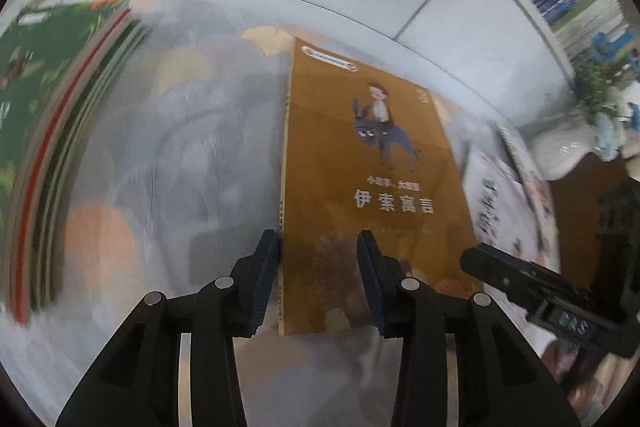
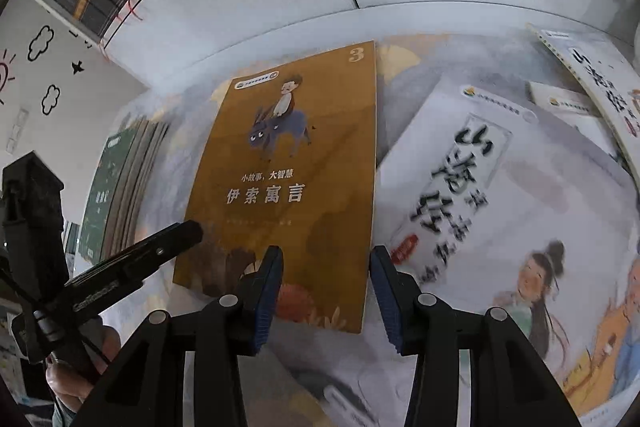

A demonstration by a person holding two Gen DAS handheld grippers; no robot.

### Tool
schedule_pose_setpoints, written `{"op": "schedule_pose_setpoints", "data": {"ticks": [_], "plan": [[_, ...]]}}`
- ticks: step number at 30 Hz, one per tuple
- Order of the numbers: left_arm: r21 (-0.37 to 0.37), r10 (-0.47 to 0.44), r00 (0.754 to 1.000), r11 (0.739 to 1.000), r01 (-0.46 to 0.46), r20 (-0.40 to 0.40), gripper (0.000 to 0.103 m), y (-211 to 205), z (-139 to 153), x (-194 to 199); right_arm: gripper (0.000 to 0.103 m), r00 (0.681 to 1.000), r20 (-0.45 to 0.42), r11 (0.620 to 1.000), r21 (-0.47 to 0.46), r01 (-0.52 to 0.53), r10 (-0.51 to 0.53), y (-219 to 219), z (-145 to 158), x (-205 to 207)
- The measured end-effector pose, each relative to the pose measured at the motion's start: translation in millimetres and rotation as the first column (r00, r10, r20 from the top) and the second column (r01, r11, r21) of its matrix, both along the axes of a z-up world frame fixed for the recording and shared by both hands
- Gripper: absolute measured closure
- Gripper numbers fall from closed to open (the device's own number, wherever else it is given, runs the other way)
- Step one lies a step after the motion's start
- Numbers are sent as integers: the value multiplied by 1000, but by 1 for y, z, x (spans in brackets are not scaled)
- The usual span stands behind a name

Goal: Organize books

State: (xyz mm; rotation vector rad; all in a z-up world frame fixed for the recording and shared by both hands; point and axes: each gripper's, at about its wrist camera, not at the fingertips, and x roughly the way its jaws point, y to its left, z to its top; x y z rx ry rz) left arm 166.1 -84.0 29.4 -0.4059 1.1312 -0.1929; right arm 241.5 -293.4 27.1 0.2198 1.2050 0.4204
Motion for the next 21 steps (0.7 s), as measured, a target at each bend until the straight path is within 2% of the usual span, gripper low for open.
{"op": "schedule_pose_setpoints", "data": {"ticks": [3,6,10,14,17,19,21], "plan": [[-39,-18,1000,999,18,-17,67,0,4,-30,58,999,7,999,-1,-44,44,-2,11,-20],[-78,-51,998,996,47,-48,67,0,7,-67,58,994,23,994,-37,-106,107,0,23,-59],[-108,-108,990,989,98,-92,67,-12,7,-130,58,988,0,986,-66,-154,154,-13,25,-126],[-157,-170,973,977,146,-154,67,-35,-6,-192,58,989,-45,985,-99,-143,139,-39,13,-190],[-183,-196,969,969,167,-153,67,-41,-7,-224,58,988,-100,987,-101,-128,118,-60,2,-229],[-197,-200,967,966,168,-158,67,-44,-8,-234,58,985,-144,991,-80,-109,97,-74,-6,-246],[-178,-190,969,971,162,-155,67,-47,-6,-241,59,985,-153,993,-76,-91,78,-84,-10,-253]]}}
